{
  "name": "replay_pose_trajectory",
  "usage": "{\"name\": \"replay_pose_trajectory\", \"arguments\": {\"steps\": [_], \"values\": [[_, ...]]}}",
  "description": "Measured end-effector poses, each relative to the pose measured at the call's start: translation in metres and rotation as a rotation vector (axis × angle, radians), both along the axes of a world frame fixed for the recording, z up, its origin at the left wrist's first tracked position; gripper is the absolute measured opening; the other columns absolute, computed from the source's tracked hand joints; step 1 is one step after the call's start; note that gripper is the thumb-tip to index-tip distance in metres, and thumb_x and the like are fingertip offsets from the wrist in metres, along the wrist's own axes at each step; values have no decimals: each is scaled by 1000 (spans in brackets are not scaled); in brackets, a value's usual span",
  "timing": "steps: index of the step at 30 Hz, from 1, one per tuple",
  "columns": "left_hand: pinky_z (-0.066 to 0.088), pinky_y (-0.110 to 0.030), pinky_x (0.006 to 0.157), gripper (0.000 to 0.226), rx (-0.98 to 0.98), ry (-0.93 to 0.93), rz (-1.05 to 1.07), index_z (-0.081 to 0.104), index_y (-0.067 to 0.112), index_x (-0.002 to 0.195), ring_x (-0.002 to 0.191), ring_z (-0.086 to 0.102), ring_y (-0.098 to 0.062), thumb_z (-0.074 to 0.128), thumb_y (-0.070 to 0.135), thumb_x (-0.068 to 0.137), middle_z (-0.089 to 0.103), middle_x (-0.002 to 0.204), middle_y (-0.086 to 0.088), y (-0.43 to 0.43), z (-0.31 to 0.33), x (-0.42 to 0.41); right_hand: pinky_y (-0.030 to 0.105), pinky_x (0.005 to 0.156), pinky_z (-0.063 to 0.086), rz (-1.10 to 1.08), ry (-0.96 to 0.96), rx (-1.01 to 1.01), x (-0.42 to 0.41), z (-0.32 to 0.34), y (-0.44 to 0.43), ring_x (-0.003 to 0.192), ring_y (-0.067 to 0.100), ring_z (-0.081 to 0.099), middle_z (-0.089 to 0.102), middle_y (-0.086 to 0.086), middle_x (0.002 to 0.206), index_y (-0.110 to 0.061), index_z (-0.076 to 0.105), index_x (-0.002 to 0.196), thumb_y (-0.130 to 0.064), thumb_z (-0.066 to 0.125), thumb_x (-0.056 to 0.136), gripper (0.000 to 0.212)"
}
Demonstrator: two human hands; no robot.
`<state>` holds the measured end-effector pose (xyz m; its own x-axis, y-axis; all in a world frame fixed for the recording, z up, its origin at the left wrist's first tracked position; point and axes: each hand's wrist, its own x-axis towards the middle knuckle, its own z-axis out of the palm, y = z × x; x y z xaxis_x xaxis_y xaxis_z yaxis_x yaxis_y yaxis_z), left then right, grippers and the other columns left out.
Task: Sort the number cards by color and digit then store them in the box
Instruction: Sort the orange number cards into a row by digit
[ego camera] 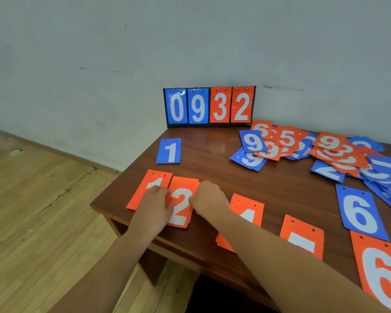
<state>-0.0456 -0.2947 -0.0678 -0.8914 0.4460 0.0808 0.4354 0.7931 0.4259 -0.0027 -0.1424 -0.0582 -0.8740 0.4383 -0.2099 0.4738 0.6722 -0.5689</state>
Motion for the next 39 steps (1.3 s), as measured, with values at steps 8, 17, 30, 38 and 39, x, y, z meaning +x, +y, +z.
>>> {"name": "replay_pose_trajectory", "arguments": {"steps": [8,17,30,38,39], "values": [[41,-26,86,17,172,179,7,64,15,109,108,51,-17,57,18,94,60,111,-2,41,30,-13,37,76,53,-60,223,170,14,26,76,87,20,61,64,3,95,-15,57,96,-34,55,91,20],[44,-37,100,32,76,-36,-249,59,12,122,118,53,-25,57,22,92,55,123,-8,203,19,-50,39,99,46,-108,108,414,23,16,204,126,27,45,41,12,141,-9,41,140,-29,58,92,55],[32,-40,107,49,-129,63,-271,50,36,140,133,36,-22,49,54,96,43,143,1,247,-14,-63,39,89,44,-40,308,789,12,-8,253,94,28,62,70,5,102,-17,69,107,-18,46,97,25],[57,-37,86,28,647,-718,83,63,19,106,98,67,-18,62,44,94,67,117,-5,248,42,-35,36,73,52,291,576,641,55,11,206,91,25,58,56,9,115,-18,68,121,-13,54,92,32],[57,-38,88,26,610,-668,57,61,20,113,105,65,-20,68,32,91,63,125,-5,244,42,-32,36,78,52,331,530,597,57,9,203,95,23,57,52,9,121,-18,63,127,-11,51,92,38]]}}
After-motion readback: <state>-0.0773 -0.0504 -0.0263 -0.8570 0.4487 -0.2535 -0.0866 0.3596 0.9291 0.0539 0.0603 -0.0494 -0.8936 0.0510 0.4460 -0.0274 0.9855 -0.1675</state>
